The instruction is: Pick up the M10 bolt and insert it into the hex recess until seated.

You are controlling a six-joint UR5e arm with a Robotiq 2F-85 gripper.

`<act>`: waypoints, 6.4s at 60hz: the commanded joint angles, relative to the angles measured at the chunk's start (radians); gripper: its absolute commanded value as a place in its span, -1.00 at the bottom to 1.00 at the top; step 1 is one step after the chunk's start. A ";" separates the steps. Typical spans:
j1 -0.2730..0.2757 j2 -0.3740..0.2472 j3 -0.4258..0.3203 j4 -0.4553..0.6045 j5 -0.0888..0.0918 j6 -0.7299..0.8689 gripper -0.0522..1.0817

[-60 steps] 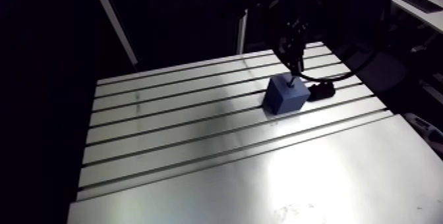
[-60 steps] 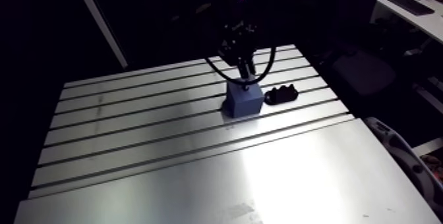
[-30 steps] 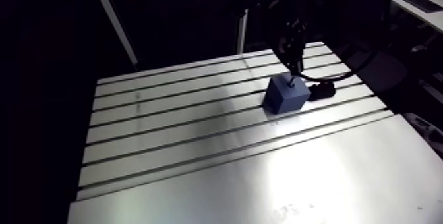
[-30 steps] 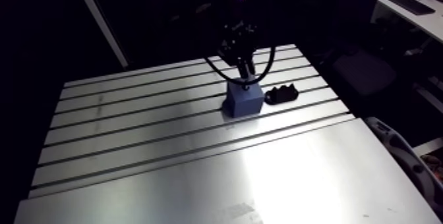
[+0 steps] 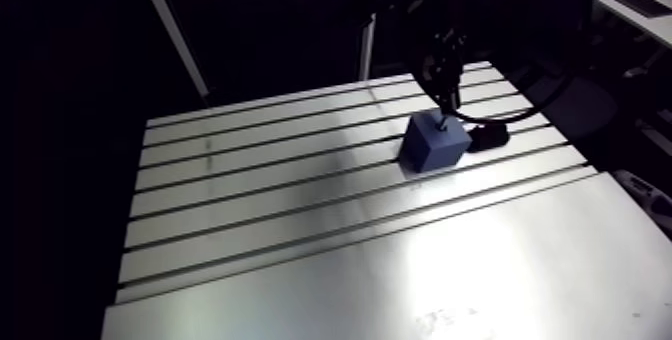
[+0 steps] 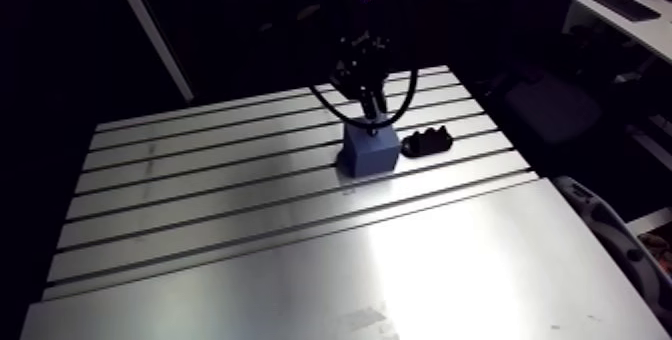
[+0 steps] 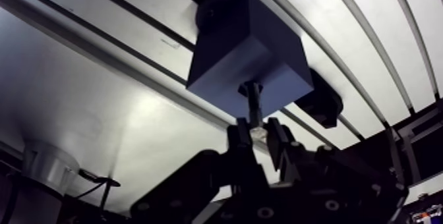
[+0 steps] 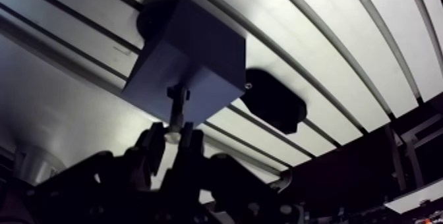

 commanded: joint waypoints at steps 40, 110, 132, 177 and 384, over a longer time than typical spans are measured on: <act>0.000 0.009 0.011 -0.005 0.001 -0.001 0.79; 0.003 0.004 0.001 0.004 0.001 -0.007 0.82; 0.001 0.004 0.007 0.009 0.001 -0.007 0.82; 0.001 0.010 0.000 0.007 0.001 -0.004 0.82; -0.096 -0.119 0.046 -0.091 0.251 0.184 -0.51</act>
